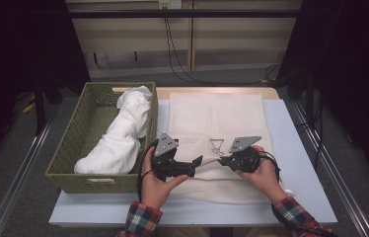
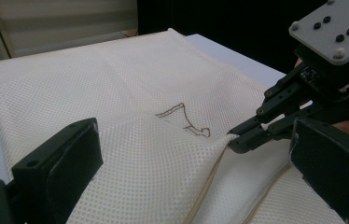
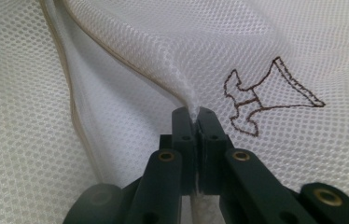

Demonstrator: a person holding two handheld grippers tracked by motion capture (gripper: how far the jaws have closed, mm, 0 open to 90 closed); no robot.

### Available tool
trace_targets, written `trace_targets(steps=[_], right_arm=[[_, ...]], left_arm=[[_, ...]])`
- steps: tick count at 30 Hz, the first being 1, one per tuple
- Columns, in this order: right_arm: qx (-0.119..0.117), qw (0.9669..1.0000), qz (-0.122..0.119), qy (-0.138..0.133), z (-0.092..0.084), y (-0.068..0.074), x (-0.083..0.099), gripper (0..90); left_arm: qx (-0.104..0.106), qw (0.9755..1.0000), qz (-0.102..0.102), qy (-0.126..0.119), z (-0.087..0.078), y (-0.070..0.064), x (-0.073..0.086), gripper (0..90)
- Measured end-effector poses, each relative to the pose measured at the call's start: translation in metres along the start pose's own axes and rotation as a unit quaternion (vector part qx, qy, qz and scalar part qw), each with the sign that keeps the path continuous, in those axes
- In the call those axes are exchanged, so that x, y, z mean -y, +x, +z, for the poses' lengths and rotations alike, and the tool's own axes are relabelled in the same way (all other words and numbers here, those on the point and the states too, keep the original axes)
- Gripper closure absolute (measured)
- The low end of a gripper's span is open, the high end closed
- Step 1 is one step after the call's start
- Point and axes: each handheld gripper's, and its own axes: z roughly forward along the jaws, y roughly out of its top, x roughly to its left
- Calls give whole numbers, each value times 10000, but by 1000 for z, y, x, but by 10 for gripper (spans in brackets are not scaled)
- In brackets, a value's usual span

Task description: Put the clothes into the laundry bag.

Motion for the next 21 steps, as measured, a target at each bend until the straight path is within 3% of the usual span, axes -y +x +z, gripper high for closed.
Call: trace_targets(steps=[2, 9, 21], right_arm=[[93, 9999, -40, 32, -1, 0, -3, 881], [94, 9999, -105, -47, -5, -6, -11, 881], [184, 9997, -14, -163, -15, -13, -20, 882]], left_arm=[[-39, 10000, 35, 19, -1, 1, 0, 24], [-36, 10000, 30, 22, 0, 1, 0, 26], [-70, 10000, 11, 53, 1, 0, 1, 26]])
